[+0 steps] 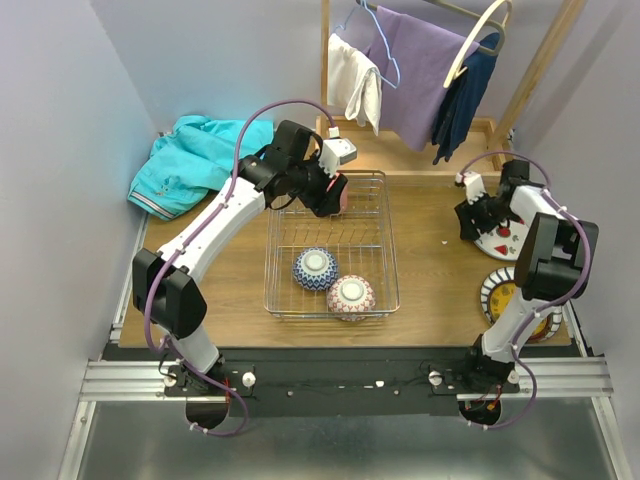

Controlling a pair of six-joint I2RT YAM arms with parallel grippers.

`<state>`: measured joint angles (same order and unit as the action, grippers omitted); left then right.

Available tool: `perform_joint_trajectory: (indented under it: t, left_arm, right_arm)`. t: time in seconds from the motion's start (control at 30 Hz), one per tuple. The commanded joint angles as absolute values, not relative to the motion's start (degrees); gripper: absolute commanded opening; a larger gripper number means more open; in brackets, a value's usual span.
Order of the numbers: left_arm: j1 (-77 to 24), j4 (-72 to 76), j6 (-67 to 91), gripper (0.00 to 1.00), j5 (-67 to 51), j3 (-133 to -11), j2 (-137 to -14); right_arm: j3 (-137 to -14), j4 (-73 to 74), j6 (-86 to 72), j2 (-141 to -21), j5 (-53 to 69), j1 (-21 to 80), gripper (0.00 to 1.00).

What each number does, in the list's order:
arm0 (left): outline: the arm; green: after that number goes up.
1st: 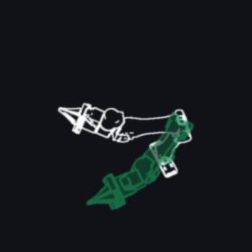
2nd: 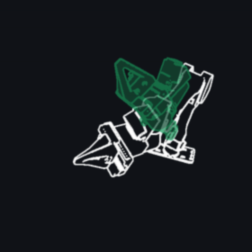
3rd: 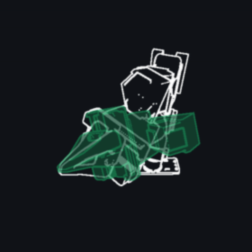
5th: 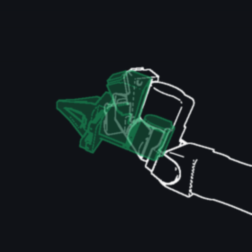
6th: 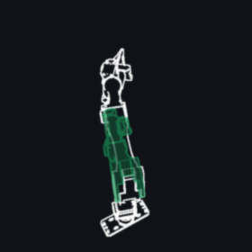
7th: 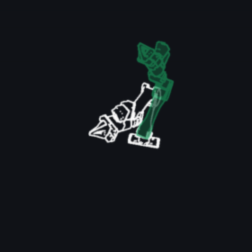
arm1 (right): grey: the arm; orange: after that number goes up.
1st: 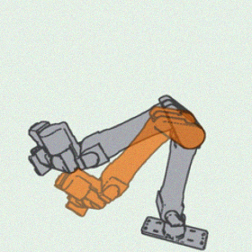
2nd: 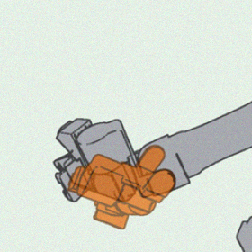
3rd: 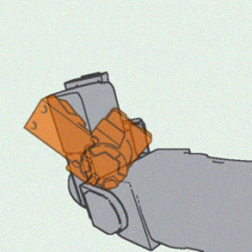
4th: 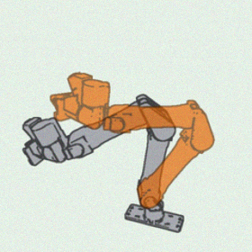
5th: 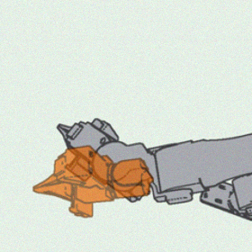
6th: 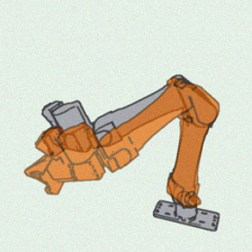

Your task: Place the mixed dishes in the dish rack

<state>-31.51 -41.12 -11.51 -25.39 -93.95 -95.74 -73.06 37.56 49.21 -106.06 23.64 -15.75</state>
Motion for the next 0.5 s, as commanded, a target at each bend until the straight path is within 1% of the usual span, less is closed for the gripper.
perform_joint_trajectory:
  t: [0.0, 0.03, 0.13, 0.27, 0.3, 0.33, 0.47]
  left_arm:
    - [-31.8, -39.9, -12.0, 0.65, -22.2, -94.7, -96.1]
    - [-31.7, -39.8, -12.0, 0.65, -22.1, -94.5, -96.0]
    - [-31.7, -39.3, -11.9, 0.65, -21.8, -93.5, -95.7]
    - [-31.8, -38.6, -11.5, 0.65, -22.2, -92.3, -95.2]
    - [-31.8, -38.6, -11.6, 0.65, -22.3, -92.1, -95.1]
    - [-31.8, -38.3, -11.5, 0.65, -22.3, -91.8, -95.0]
    - [-31.7, -38.1, -11.8, 0.65, -22.1, -91.1, -94.5]
  right_arm:
    - [-72.4, 36.7, 52.5, -108.3, 18.8, -12.4, 0.63]
    - [-72.5, 37.0, 52.5, -108.8, 18.4, -11.7, 0.56]
    - [-73.4, 39.0, 51.4, -110.6, 16.1, -10.7, 0.42]
    - [-71.8, 39.4, 50.3, -109.7, 14.5, -9.9, 0.36]
    - [-71.2, 38.9, 50.4, -109.3, 14.2, -9.6, 0.34]
    - [-69.8, 38.8, 50.5, -108.6, 13.9, -8.7, 0.28]
    - [-66.5, 40.4, 50.8, -104.1, 15.4, -4.5, 0.2]
